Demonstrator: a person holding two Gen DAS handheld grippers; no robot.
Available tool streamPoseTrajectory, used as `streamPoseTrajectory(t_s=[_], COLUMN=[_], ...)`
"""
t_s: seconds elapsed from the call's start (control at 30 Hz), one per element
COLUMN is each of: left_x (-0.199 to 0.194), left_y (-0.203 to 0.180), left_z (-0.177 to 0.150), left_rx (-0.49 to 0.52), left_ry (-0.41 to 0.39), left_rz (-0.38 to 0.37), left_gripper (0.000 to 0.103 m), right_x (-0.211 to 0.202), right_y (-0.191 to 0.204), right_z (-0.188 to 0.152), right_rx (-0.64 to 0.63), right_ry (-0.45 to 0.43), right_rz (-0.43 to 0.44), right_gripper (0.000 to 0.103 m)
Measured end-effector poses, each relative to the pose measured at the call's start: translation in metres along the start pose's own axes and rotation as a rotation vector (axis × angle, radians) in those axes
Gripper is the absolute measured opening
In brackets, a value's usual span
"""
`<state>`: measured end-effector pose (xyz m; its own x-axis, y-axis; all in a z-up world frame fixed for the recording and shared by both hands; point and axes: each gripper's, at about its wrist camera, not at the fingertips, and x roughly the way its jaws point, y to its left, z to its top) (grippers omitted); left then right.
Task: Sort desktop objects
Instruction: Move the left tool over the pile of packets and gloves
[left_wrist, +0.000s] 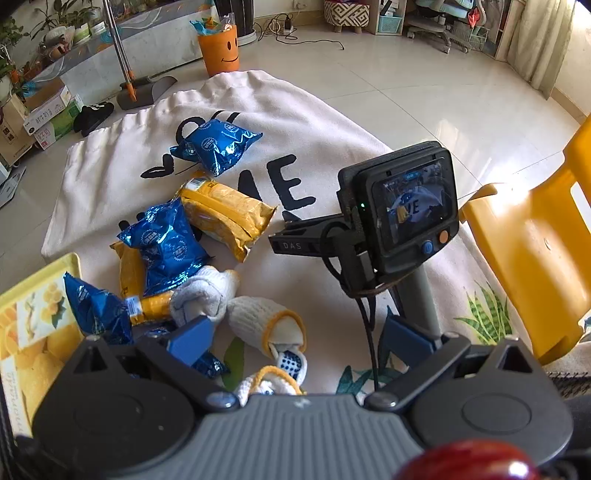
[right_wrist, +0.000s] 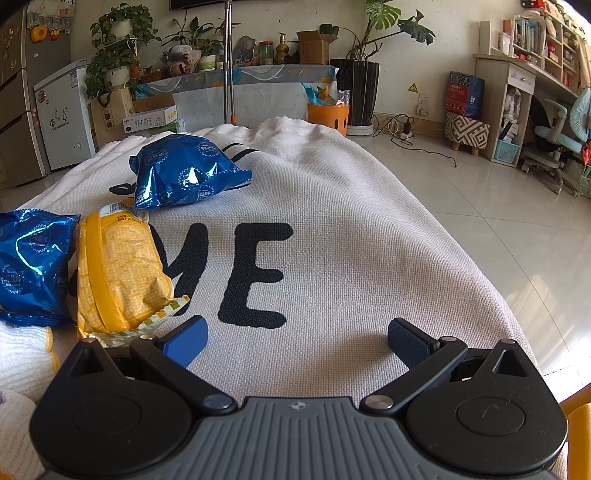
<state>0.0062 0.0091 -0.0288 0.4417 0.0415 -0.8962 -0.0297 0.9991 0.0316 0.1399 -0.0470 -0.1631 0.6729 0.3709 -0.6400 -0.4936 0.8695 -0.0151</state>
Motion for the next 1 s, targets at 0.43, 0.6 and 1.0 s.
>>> streamPoseTrajectory(t_s=[0.43, 0.6, 1.0], left_x=[0.009, 0.014, 0.016], left_y=[0.03, 0.05, 0.1], left_z=[-0.01, -0.014, -0.019], left_rx=[-0.045, -0.09, -0.248], left_ry=[0.028, 0.04, 0.053], left_rz=[0.022, 0.054, 0.11], left_gripper=[0.102, 0.102, 0.102], right_x=[0.0, 0.0, 0.0], right_y=[0.0, 0.0, 0.0], right_z=[0.0, 0.0, 0.0], right_rx=[0.0, 0.0, -0.001], right_ry=[0.0, 0.0, 0.0], right_rz=[0.0, 0.0, 0.0], right_gripper=[0.103, 0.103, 0.103])
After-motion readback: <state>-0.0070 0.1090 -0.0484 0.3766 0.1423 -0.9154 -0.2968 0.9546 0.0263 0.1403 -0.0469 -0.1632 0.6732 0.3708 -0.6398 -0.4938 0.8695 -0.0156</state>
